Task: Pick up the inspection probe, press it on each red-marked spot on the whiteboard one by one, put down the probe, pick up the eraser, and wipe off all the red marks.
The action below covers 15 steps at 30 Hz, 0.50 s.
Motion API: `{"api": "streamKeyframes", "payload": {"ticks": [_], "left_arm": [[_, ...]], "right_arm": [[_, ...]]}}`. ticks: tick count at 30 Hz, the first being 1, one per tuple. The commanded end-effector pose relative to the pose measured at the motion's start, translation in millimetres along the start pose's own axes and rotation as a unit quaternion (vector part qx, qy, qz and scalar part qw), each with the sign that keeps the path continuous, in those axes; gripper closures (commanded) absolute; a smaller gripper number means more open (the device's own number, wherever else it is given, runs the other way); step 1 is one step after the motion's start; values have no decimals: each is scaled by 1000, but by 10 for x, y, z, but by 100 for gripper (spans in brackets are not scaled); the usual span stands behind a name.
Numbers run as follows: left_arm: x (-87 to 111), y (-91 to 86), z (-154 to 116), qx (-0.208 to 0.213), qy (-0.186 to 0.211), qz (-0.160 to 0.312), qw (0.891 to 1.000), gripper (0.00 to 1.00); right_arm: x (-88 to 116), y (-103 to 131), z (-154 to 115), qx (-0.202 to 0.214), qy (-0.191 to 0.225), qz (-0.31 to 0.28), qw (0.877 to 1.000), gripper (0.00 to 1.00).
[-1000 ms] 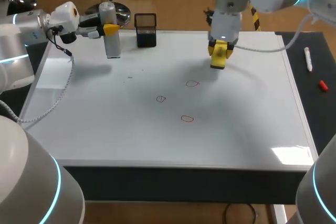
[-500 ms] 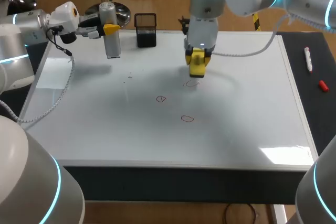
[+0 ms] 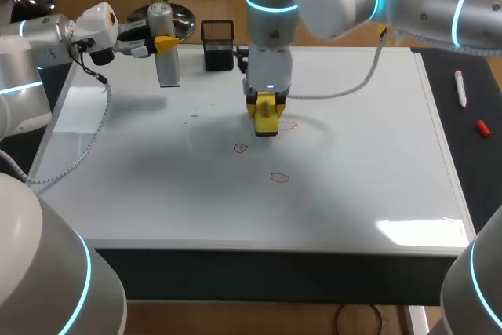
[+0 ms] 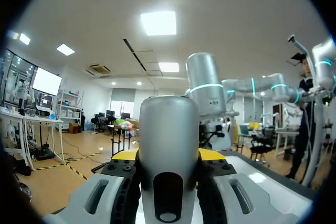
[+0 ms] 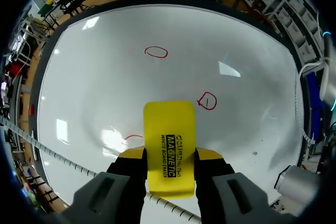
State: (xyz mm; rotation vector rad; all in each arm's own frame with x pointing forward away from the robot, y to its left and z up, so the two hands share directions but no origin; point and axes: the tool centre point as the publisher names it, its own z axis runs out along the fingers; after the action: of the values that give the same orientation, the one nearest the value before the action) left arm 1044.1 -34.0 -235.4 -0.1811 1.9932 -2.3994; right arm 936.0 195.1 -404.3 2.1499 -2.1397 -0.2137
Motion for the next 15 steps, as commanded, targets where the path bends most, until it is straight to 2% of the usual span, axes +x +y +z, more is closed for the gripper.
{"api": "streamKeyframes", "payload": {"ticks": [1,9,15], "left_arm": [[13,-11,8,0,-2,1,1000,100],[13,-11,8,0,-2,1,1000,100],[13,-11,8,0,-2,1,1000,100]], "right_arm": [[-119,94,-8,8,10,-1,1000,100],[-353,279,91,3,-1,-10,1000,100],[-447,341,179,1,-4,-5,1000,100]]}}
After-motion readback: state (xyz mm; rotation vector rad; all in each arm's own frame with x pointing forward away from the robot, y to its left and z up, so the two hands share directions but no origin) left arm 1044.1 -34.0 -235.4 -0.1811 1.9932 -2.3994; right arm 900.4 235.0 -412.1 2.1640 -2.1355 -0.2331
